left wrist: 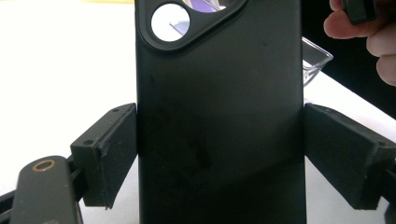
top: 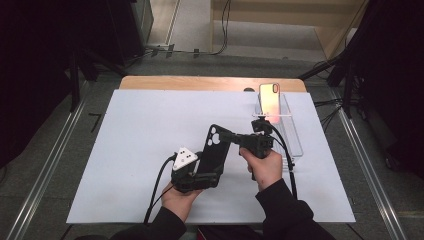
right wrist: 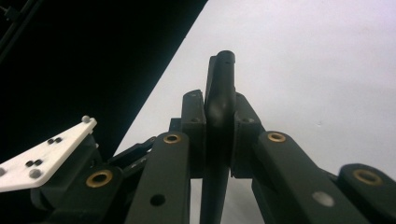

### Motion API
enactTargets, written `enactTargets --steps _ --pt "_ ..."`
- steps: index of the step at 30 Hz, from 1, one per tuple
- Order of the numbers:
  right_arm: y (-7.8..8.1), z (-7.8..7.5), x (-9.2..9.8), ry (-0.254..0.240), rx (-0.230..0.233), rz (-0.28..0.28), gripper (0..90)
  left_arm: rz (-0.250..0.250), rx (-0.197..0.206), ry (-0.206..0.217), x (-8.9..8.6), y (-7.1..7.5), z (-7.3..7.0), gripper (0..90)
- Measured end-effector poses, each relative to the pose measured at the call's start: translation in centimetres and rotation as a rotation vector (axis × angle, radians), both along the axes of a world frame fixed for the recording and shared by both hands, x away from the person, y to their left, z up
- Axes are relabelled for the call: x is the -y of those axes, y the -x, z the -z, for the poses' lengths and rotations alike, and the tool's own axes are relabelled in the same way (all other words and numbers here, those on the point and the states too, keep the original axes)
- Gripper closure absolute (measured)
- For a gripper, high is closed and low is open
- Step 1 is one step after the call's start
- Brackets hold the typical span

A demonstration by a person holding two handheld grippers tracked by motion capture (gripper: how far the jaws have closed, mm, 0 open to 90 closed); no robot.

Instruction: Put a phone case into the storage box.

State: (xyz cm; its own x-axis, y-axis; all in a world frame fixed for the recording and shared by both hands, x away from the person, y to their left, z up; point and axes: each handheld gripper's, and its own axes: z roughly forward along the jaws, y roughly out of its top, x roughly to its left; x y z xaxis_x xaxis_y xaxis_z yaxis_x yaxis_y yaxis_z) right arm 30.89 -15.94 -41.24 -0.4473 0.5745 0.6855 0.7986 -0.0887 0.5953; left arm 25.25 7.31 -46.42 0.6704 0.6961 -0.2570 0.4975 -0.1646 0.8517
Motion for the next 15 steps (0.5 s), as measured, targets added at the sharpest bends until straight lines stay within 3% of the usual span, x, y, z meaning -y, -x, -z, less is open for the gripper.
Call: enactTargets --steps 3,7,15 --pt "0.2 -0.3 -0.2 0.013 0.010 -0.009 77.8 0.001 -0.011 -0.013 0.0 -0.1 -0.2 13.5" --pt "0.4 -0.8 -0.4 0.041 0.047 -0.008 78.0 -0.005 -0.035 -0.081 0.3 -0.4 -0.9 13.4" --pt "0.7 -1.5 0.0 0.092 0.106 -0.001 77.9 0.036 -0.090 -0.092 -0.2 -0.7 -1.8 13.3"
